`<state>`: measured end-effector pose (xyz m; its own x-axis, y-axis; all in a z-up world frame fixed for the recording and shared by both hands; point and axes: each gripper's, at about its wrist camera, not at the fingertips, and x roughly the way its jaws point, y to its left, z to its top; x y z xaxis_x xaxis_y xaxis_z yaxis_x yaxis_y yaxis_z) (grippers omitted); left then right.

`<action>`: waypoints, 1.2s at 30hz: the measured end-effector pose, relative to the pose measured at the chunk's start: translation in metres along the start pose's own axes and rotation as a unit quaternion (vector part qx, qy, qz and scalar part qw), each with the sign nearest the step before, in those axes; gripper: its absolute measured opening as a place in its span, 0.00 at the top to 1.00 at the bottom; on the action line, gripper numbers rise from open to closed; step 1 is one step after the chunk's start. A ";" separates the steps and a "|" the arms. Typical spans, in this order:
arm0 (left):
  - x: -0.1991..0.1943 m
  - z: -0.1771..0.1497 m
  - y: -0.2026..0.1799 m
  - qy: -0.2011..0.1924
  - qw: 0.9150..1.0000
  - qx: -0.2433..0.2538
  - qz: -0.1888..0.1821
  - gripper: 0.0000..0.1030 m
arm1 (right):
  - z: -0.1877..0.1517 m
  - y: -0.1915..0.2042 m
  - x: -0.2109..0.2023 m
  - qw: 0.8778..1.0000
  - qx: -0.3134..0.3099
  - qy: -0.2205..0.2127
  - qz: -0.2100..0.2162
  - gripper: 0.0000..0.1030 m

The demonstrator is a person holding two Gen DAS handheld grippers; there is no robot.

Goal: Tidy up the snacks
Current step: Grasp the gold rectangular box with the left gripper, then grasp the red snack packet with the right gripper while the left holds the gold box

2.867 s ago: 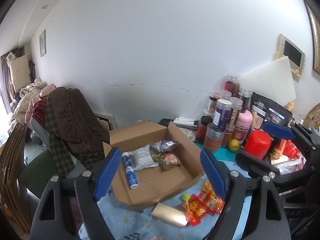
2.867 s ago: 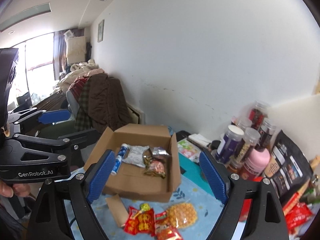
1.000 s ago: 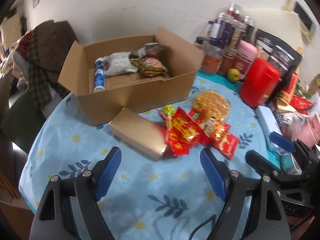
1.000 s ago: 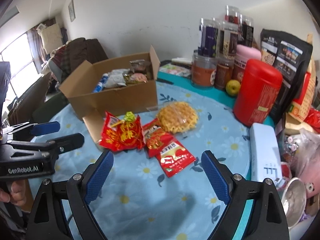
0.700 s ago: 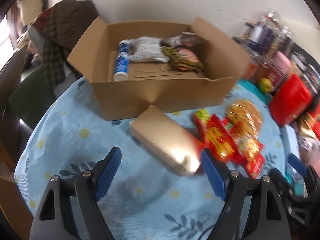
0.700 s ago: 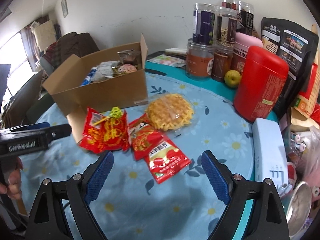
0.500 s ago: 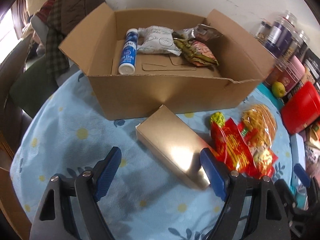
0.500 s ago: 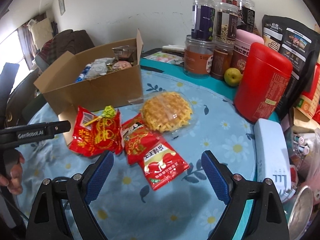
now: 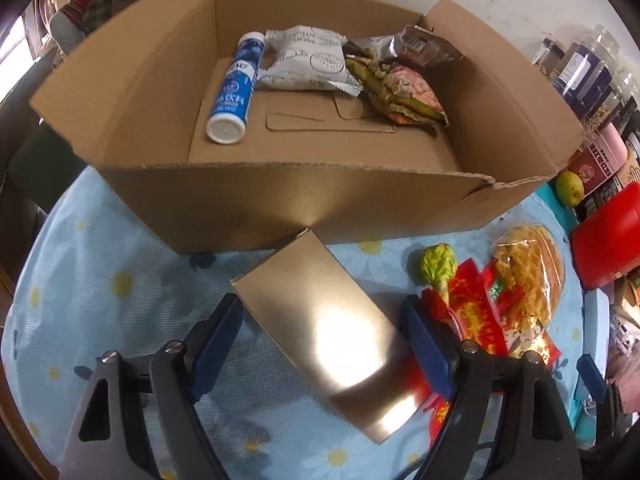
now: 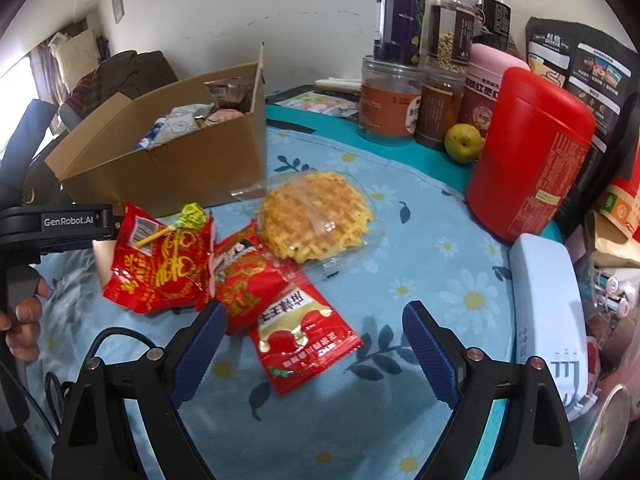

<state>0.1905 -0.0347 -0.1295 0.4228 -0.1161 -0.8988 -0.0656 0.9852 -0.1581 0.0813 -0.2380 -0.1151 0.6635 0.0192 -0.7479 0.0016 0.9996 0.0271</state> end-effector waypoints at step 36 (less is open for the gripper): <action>-0.044 -0.106 -0.011 0.020 0.984 0.166 -0.061 0.57 | -0.030 0.012 0.008 0.995 -0.065 0.072 0.027 0.46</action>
<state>0.0768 -0.0540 -0.1316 0.3723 -0.2343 -0.8980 0.2858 0.9495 -0.1292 0.0646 -0.2252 -0.1405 0.5460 0.0665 -0.8351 -0.1349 0.9908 -0.0093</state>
